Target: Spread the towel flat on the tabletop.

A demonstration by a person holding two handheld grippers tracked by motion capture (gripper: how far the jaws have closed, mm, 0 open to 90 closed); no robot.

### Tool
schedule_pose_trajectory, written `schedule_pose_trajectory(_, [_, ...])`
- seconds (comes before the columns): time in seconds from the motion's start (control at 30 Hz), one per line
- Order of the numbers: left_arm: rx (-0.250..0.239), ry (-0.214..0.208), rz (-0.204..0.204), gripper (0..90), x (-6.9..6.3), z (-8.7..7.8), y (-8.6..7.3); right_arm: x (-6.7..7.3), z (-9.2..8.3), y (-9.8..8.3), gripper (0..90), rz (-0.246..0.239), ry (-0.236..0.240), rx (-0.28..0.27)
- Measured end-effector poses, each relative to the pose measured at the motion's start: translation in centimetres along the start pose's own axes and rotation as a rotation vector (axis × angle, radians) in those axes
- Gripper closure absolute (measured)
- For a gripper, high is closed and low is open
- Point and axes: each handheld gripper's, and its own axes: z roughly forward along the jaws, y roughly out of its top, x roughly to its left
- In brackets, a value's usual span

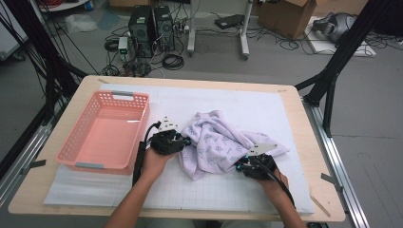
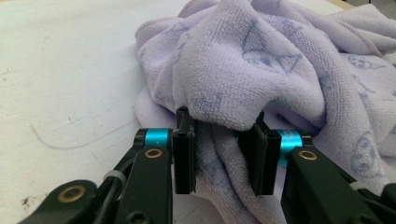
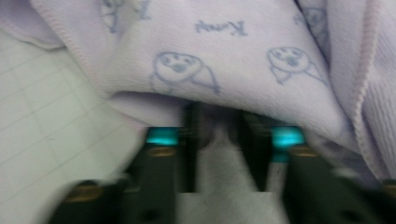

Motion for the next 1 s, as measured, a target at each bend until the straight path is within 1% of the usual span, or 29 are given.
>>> schedule_pose_trajectory(0.03, [-0.002,0.001,-0.001,67.4,0.0,0.0,0.0,0.1,-0.1,0.0,85.0,-0.009,0.005,0.005])
schedule_pose_trajectory(0.1, [0.000,0.004,0.003,67.5,0.2,0.0,0.0,0.2,-0.5,-0.2,86.2,-0.009,0.038,0.013])
schedule_pose_trajectory(0.13, [-0.003,0.006,-0.002,67.4,0.2,0.0,0.0,0.4,-0.8,-0.4,86.5,-0.021,0.055,0.017])
schedule_pose_trajectory(0.2, [0.001,0.016,0.002,67.4,0.4,0.0,-0.1,0.8,-1.7,-1.3,86.6,-0.041,0.080,0.018])
schedule_pose_trajectory(0.3, [0.001,0.038,-0.002,67.4,0.6,0.1,-0.2,1.4,-3.6,-3.0,86.7,-0.060,0.111,0.025])
schedule_pose_trajectory(0.37, [-0.002,0.051,-0.009,67.5,0.8,0.2,-0.2,1.6,-5.1,-4.2,86.8,-0.057,0.114,0.029])
schedule_pose_trajectory(0.43, [-0.002,0.061,0.000,68.0,0.9,0.3,-0.2,1.6,-6.3,-5.2,86.8,-0.045,0.118,0.029])
schedule_pose_trajectory(0.5, [-0.012,0.088,-0.011,68.2,1.1,0.4,-0.2,1.7,-7.7,-6.4,86.8,-0.037,0.131,0.030])
schedule_pose_trajectory(0.57, [-0.022,0.114,-0.024,68.4,1.4,0.5,-0.1,1.9,-8.8,-7.5,86.9,-0.032,0.144,0.048])
schedule_pose_trajectory(0.6, [-0.018,0.122,-0.022,68.6,1.5,0.7,0.1,2.1,-9.3,-8.0,86.9,-0.030,0.159,0.049])
schedule_pose_trajectory(0.63, [-0.014,0.126,-0.019,68.9,1.6,0.8,0.2,2.4,-9.9,-8.6,86.9,-0.030,0.186,0.043])
schedule_pose_trajectory(0.67, [-0.011,0.130,-0.012,69.1,1.6,1.0,0.4,2.5,-10.2,-8.8,86.9,-0.034,0.199,0.039])
schedule_pose_trajectory(0.73, [-0.056,0.143,-0.012,68.8,1.5,1.4,0.6,3.0,-10.9,-9.0,86.8,-0.046,0.230,0.032])
schedule_pose_trajectory(0.77, [-0.052,0.145,-0.017,68.0,1.7,1.6,0.8,3.2,-11.1,-8.9,86.5,-0.051,0.245,0.022])
schedule_pose_trajectory(0.8, [-0.049,0.150,-0.028,65.5,1.7,1.8,1.1,3.3,-11.2,-8.7,84.7,-0.050,0.248,0.008])
schedule_pose_trajectory(0.83, [-0.060,0.152,-0.033,62.6,1.8,1.9,1.2,3.3,-11.3,-8.4,80.9,-0.049,0.237,-0.011])
schedule_pose_trajectory(0.87, [-0.070,0.152,-0.034,60.1,1.7,1.9,1.3,3.2,-11.4,-8.0,71.9,-0.032,0.228,-0.041])
schedule_pose_trajectory(0.9, [-0.074,0.156,-0.029,55.5,1.6,1.9,1.4,3.0,-11.4,-7.5,65.0,-0.004,0.220,-0.074])
schedule_pose_trajectory(0.93, [-0.079,0.165,-0.022,50.9,1.6,1.8,1.5,2.8,-11.4,-7.0,61.8,0.017,0.204,-0.111])
schedule_pose_trajectory(1.0, [-0.090,0.177,-0.029,46.2,1.8,1.5,1.7,2.1,-11.2,-5.7,59.4,0.021,0.169,-0.167])
